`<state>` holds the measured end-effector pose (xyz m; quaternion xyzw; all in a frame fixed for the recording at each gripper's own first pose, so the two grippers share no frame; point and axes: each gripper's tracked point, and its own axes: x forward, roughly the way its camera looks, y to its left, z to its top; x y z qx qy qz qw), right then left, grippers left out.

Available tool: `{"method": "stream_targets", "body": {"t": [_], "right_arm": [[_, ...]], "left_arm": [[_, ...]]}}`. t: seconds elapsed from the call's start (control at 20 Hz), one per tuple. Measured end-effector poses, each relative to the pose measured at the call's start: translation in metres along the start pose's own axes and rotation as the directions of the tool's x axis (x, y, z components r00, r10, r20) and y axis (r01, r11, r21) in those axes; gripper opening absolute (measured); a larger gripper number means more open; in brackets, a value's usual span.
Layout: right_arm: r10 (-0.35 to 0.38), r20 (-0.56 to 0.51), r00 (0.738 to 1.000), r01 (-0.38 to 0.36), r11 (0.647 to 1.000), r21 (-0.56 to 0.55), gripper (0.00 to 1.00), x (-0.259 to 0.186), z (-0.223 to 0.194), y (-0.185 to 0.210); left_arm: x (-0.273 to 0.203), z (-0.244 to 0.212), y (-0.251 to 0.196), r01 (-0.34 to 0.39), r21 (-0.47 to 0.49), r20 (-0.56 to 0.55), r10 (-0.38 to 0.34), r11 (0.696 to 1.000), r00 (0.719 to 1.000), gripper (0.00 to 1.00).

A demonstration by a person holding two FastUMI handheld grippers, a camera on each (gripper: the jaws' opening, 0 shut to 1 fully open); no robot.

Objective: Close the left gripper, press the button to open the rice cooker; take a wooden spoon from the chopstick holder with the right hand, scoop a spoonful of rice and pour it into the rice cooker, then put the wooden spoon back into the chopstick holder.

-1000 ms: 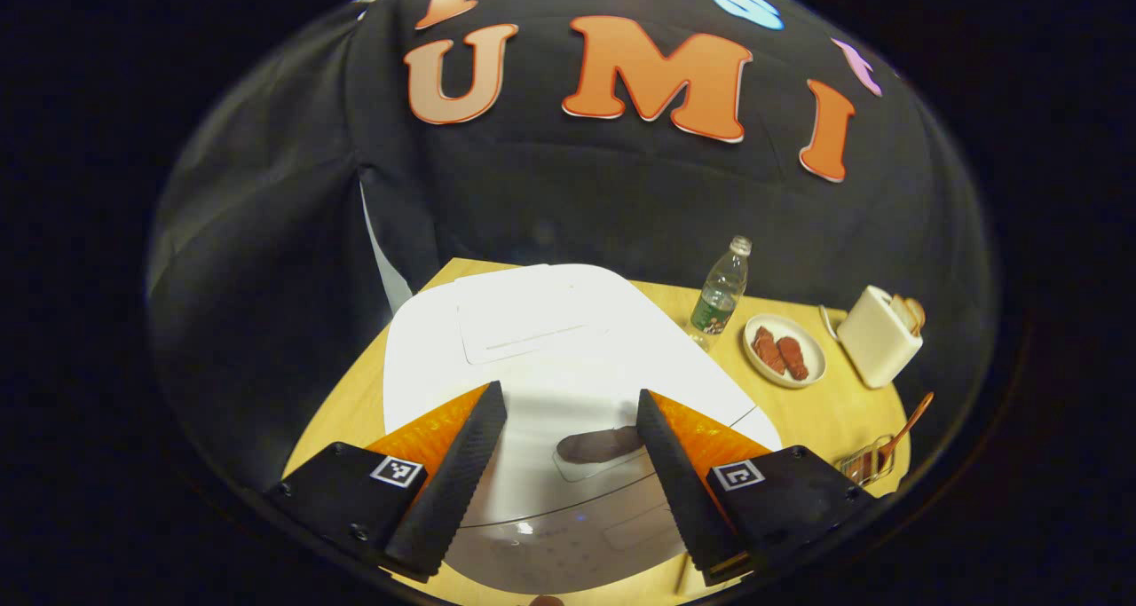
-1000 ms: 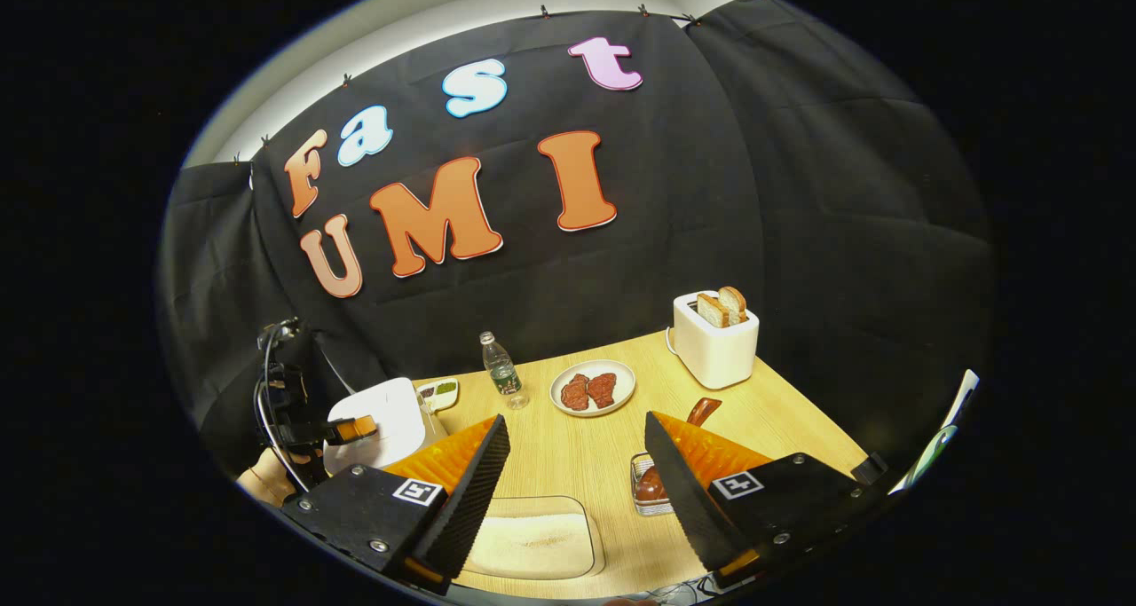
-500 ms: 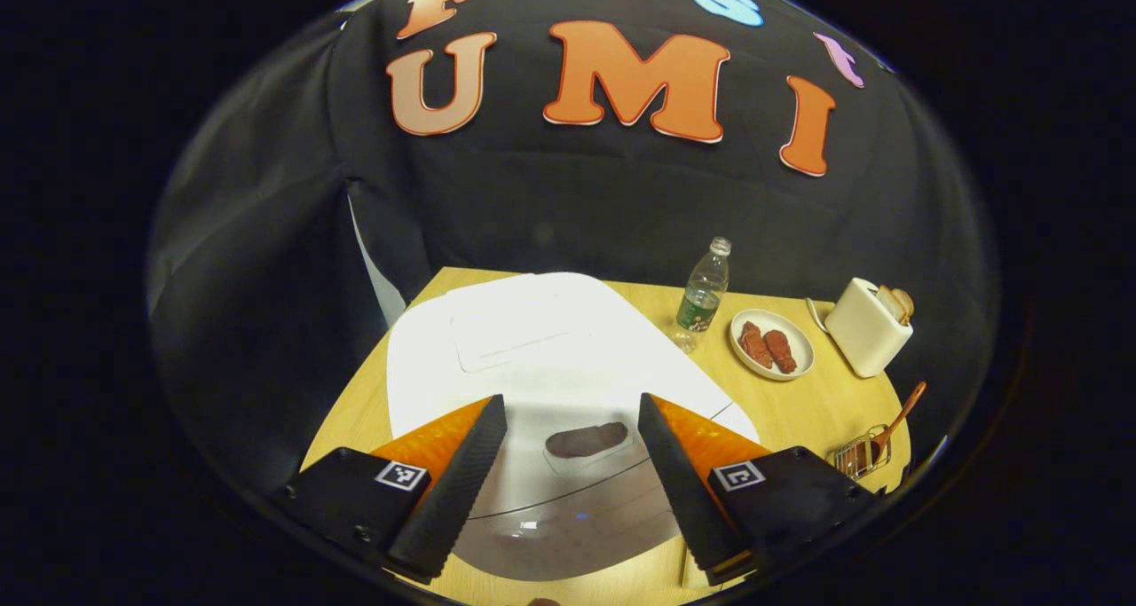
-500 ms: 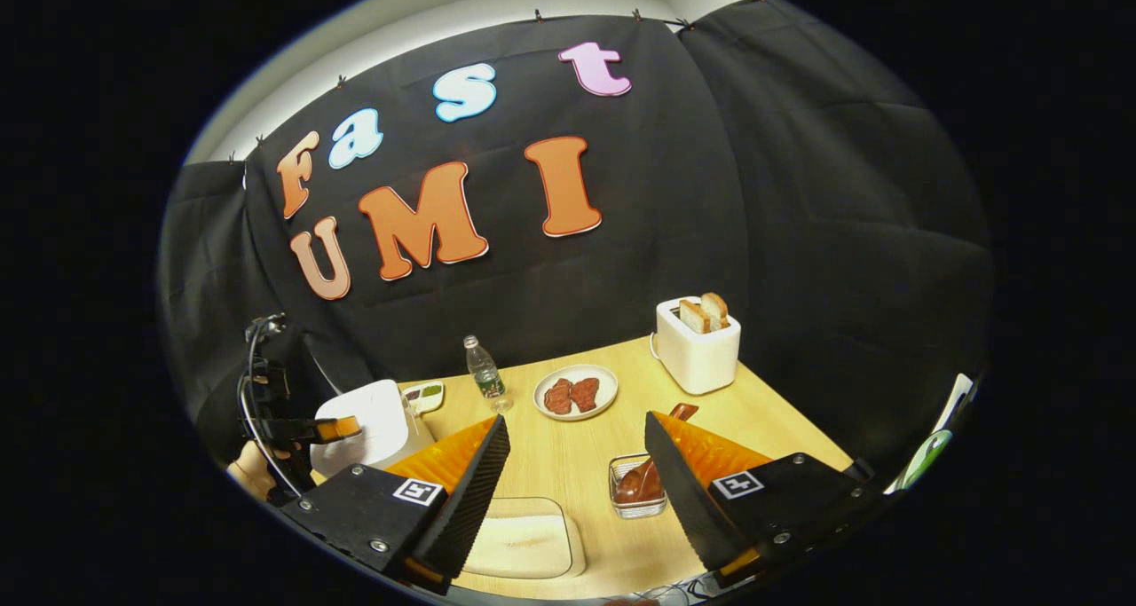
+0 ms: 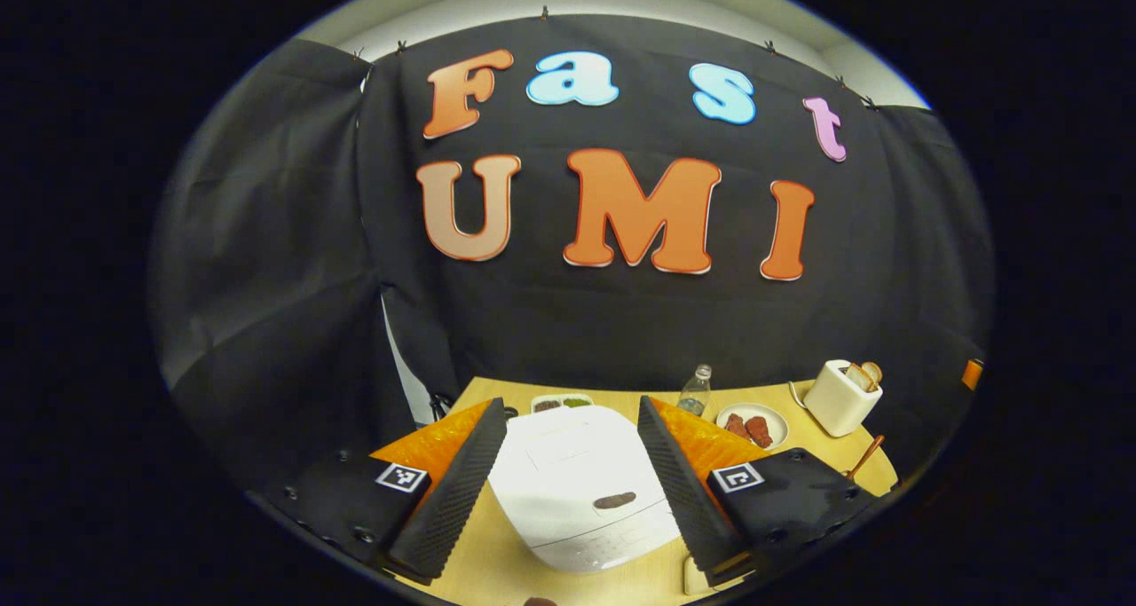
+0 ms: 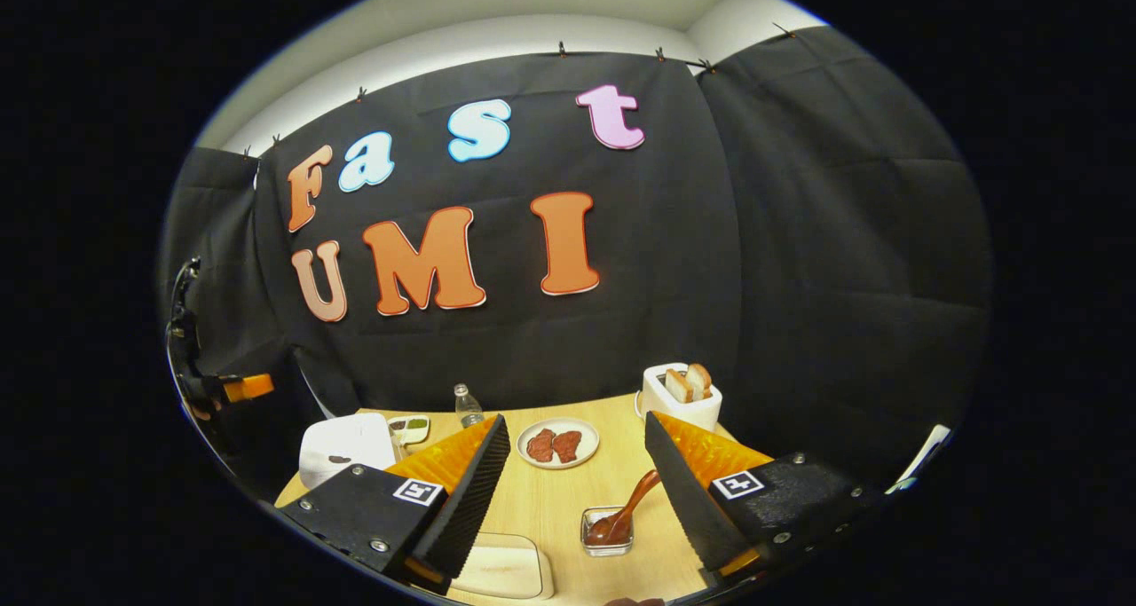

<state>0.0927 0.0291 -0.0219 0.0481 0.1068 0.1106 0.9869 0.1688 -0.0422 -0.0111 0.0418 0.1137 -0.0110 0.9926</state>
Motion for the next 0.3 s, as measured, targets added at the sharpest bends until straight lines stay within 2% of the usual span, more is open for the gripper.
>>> {"method": "stream_targets", "body": {"t": [0.3], "right_arm": [[-0.025, 0.094, 0.995, 0.032, 0.997, -0.066, 0.95, -0.016, 0.043, -0.006]], "left_arm": [[-0.079, 0.054, 0.044, -0.049, 0.025, 0.136, 0.045, 0.998, 0.990, 1.00]]}}
